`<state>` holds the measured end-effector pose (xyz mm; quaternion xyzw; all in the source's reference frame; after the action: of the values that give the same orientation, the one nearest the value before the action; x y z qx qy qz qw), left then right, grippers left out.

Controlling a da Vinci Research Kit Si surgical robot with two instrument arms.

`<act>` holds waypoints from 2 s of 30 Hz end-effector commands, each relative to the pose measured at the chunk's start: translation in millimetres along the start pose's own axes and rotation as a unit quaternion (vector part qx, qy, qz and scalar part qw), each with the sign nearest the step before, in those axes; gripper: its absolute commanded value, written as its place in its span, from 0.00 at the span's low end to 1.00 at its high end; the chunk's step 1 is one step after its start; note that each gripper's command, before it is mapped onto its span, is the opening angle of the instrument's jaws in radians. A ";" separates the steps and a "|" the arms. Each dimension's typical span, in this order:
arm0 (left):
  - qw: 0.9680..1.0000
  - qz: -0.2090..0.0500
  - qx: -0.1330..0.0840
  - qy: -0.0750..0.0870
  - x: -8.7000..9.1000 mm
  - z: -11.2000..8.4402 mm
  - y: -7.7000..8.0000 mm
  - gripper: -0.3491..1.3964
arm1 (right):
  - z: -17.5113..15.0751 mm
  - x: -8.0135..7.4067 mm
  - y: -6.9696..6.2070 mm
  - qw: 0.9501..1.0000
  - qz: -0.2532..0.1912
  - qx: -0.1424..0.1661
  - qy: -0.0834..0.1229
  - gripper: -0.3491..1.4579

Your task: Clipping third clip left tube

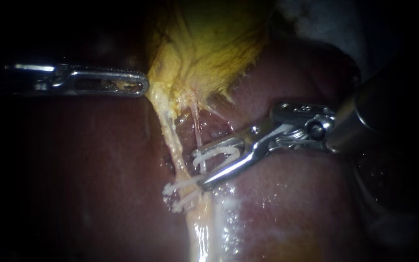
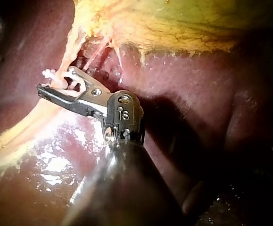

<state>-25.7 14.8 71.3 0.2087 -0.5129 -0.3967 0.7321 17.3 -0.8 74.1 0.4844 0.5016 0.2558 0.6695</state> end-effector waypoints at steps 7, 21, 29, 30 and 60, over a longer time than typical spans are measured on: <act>1.000 0.000 0.000 0.000 0.0 0.0 0.0 0.00 | 1.0 -1.7 2.5 1.000 0.007 -0.005 -0.001 0.49; 1.000 0.000 0.000 0.000 0.0 0.0 0.0 0.00 | 4.4 -1.0 3.5 0.999 0.016 0.011 0.026 0.49; 1.000 0.000 0.000 0.000 0.0 0.0 0.0 0.00 | 6.2 -0.3 2.8 0.996 0.029 0.048 0.070 0.49; 1.000 0.000 0.000 0.000 0.0 0.0 0.0 0.00 | 6.3 -0.1 2.7 0.995 0.029 0.053 0.076 0.49; 1.000 0.000 0.000 0.000 0.0 0.2 0.0 0.00 | 6.7 4.7 0.7 0.987 0.085 0.062 0.120 0.07</act>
<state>-25.9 14.8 71.4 0.2084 -0.5128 -0.3970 0.7321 25.1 0.7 72.9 0.5325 0.5484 0.3382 0.5489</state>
